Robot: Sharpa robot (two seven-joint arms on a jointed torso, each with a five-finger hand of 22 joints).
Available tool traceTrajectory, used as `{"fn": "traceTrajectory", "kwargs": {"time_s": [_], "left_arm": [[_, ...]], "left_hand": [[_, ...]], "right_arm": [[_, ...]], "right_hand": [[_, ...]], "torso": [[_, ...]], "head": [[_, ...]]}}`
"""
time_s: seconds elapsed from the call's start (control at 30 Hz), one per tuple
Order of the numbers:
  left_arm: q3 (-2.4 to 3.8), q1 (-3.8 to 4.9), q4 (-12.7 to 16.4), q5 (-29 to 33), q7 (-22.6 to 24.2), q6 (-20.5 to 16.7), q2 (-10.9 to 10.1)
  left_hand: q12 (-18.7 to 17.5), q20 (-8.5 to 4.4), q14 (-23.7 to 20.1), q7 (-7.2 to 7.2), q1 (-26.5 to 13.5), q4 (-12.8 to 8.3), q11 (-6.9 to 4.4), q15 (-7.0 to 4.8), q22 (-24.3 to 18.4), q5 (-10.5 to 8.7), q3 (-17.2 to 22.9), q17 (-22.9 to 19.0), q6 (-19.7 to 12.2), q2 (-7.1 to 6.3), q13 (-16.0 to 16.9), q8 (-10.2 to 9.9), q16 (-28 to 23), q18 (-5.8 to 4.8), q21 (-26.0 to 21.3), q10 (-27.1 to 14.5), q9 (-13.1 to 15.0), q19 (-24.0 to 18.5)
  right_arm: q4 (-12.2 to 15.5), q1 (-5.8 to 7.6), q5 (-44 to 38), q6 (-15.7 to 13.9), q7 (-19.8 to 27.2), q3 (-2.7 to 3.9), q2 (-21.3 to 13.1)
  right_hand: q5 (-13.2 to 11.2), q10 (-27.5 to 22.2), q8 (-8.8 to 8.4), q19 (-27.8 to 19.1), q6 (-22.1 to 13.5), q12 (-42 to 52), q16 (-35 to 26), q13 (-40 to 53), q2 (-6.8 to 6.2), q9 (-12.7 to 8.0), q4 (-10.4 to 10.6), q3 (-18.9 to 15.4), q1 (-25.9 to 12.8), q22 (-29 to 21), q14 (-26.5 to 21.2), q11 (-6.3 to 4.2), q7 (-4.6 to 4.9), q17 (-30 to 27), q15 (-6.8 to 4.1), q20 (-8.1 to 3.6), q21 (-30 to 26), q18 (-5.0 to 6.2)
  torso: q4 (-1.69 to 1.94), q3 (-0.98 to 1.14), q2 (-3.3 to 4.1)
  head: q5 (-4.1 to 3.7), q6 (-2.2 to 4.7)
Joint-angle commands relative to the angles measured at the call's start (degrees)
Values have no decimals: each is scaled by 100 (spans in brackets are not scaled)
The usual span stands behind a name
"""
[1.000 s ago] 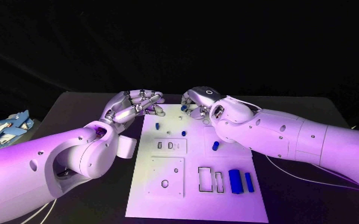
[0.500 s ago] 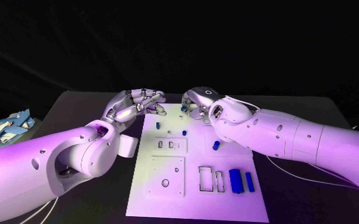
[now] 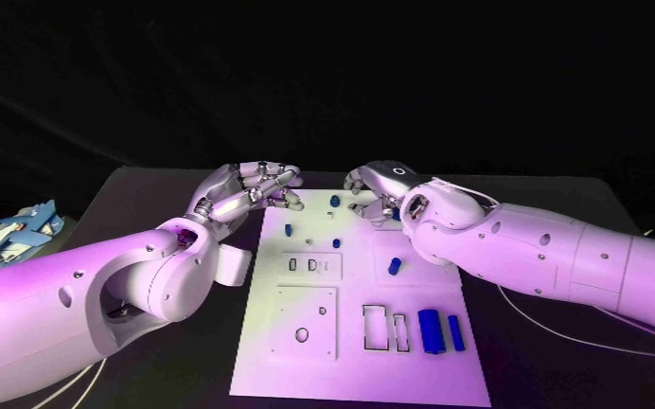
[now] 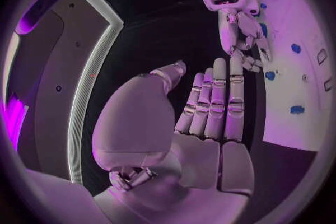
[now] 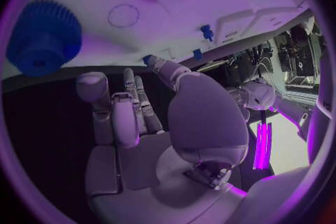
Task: Assemble the parts on the task board
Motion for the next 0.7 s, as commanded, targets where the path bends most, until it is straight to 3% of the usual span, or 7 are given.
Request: {"fn": "traceTrajectory", "kwargs": {"time_s": [0.03, 0.23, 0.27, 0.33, 0.37, 0.43, 0.7], "left_arm": [[4, 8, -18, 5, 30, 153, -15], [3, 8, -66, 5, 29, 218, -31], [3, 8, -74, 5, 29, 229, -32], [3, 8, -91, 5, 34, 260, -33], [3, 8, -102, 5, 39, 287, -31], [3, 7, -126, 5, 47, 329, -20], [2, 6, -189, 6, 61, 406, 19]], "left_hand": [[-33, 3, -38, 19, -1, -42, -4, -5, 7, 6, -2, 7, -45, 17, 4, -18, 26, 101, 24, -28, 7, 21], [-36, 3, -42, 18, 0, -44, -3, -5, 8, 6, -2, 9, -48, 17, 4, -20, 27, 101, 26, -30, 7, 18], [-36, 3, -42, 18, 0, -44, -3, -5, 8, 6, -2, 9, -48, 17, 4, -20, 27, 101, 26, -30, 7, 18], [-39, 4, -47, 18, 3, -47, -3, -4, 8, 7, -1, 11, -51, 17, 4, -21, 29, 101, 27, -33, 8, 15], [-39, 4, -47, 18, 3, -47, -3, -4, 8, 7, -1, 11, -51, 17, 4, -21, 29, 101, 27, -33, 8, 15], [-42, 4, -51, 17, 6, -50, -3, -3, 9, 7, 1, 13, -54, 17, 4, -22, 30, 100, 28, -35, 8, 13], [-47, 4, -61, 17, 15, -57, -3, -3, 11, 8, 6, 18, -59, 22, 4, -24, 34, 100, 32, -37, 10, 6]], "right_arm": [[301, 43, 103, -214, -27, 31, -282], [820, 179, 791, -311, -115, 98, -929], [881, 213, 989, -224, -148, 108, -1035], [951, 266, 1297, 101, -225, 124, -1191], [972, 286, 1416, 299, -267, 134, -1259], [983, 312, 1534, 614, -332, 145, -1352], [938, 345, 1697, 1072, -407, 162, -1494]], "right_hand": [[53, 141, 23, 82, 127, 120, 60, 23, -1, 27, 9, -17, 30, 91, 236, -25, -18, 46, 2, 2, 68, -39], [357, 1266, 135, 146, 456, 1063, 97, 501, -32, 115, 1, -122, 100, 218, 251, -273, -139, 82, -193, -153, 133, -51], [465, 1177, 178, 187, 484, 1789, 112, 1129, -55, 162, 29, -251, 95, 273, 266, -366, -216, 103, -343, -257, 150, -72], [582, 1238, 181, 335, 326, 3446, 258, 2709, -107, 210, 104, -435, 32, 524, 332, -349, -243, 365, -284, -241, 301, -121], [881, 1709, 181, 410, 237, 4578, 344, 3993, -179, 230, 295, -620, -267, 664, 368, -336, -208, 535, -255, -240, 396, -144], [818, 1894, 303, 515, 86, 5696, 472, 5288, -159, 343, 432, -811, -371, 872, 409, -302, -183, 767, -228, -214, 525, -179], [687, 2742, 556, 876, -99, 6929, 807, 6952, -113, 514, 477, -1006, -234, 1574, 559, -256, -140, 1571, -176, -174, 1009, -303]], "torso": [[-29, 17, -4], [-90, 40, -33], [-103, 44, -38], [-126, 51, -45], [-146, 57, -50], [-171, 68, -59], [-218, 103, -70]], "head": [[6, 9], [5, 44], [-1, 50], [-13, 56], [-8, 59], [-14, 69], [-21, 36]]}}
